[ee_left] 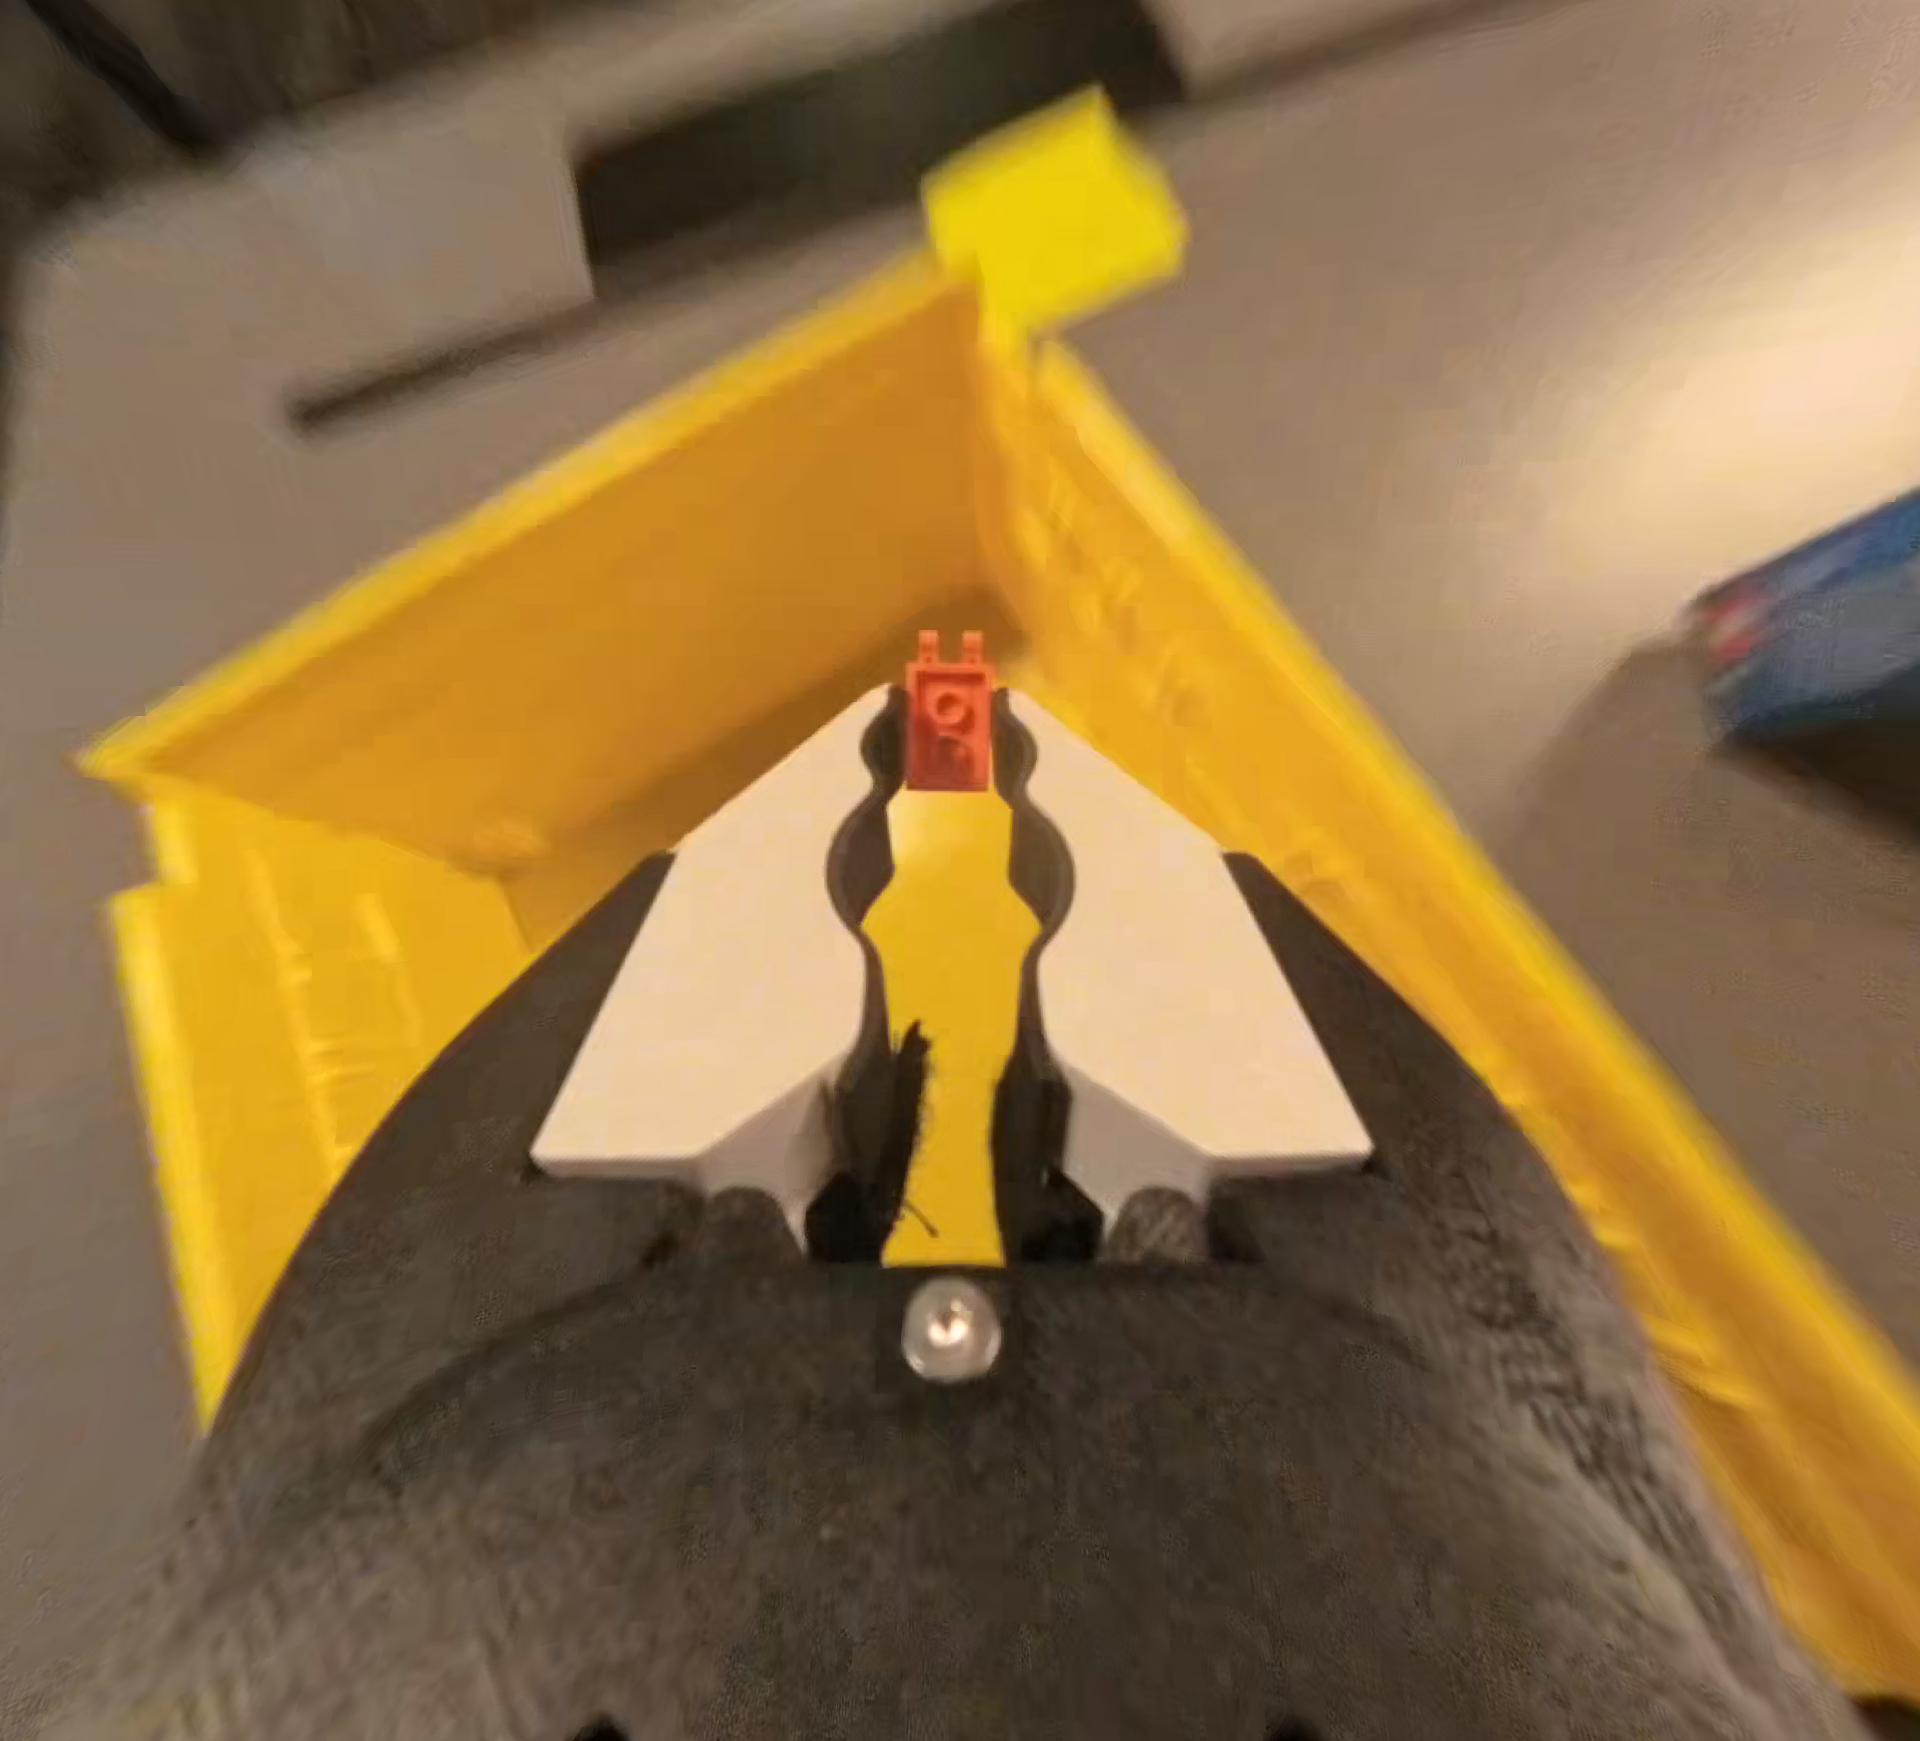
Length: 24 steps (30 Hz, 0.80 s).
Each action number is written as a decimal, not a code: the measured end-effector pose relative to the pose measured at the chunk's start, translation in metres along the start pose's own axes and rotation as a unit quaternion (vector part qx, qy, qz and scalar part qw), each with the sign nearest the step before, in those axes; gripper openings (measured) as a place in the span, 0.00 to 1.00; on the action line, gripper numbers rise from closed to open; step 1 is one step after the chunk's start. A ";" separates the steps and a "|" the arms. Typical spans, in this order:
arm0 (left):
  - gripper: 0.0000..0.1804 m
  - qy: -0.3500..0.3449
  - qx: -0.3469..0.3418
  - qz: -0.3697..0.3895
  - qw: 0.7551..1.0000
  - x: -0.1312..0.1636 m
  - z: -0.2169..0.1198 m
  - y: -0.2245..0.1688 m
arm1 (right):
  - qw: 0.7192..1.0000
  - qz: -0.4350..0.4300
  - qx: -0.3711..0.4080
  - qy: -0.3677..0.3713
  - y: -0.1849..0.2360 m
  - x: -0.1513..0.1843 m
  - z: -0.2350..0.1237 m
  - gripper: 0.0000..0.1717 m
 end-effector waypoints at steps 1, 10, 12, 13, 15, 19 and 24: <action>0.08 -0.065 -0.003 -0.004 0.998 -0.022 -0.020 -0.005 | 1.000 0.001 -0.001 -0.001 0.000 0.000 0.000 0.00; 0.08 -0.233 0.239 0.225 0.915 -0.091 -0.122 -0.177 | 1.000 0.000 0.004 -0.006 -0.001 -0.001 0.002 0.00; 0.08 -0.206 0.236 0.259 0.914 -0.093 -0.109 -0.199 | 1.000 -0.002 0.008 -0.006 0.000 -0.002 0.003 0.00; 0.08 -0.187 0.239 0.272 0.913 -0.093 -0.100 -0.207 | 1.000 -0.006 0.010 -0.005 0.001 -0.002 0.004 0.00; 0.08 -0.147 0.237 0.286 0.917 -0.092 -0.082 -0.219 | 1.000 -0.013 0.012 -0.001 0.003 -0.002 0.004 0.00; 0.08 -0.043 0.193 0.331 0.923 -0.081 -0.046 -0.227 | 1.000 -0.023 0.016 0.004 0.004 -0.003 0.004 0.00; 0.16 -0.030 0.176 0.334 0.926 -0.081 -0.046 -0.229 | 1.000 -0.023 0.005 0.006 0.008 -0.002 0.006 0.00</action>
Point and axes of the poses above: each gripper's, where its closed fingertips meet, z out along the fingers, x out of its underside, y = z × x across the jaws, the point moved 4 cm from there along -z, back along the fingers
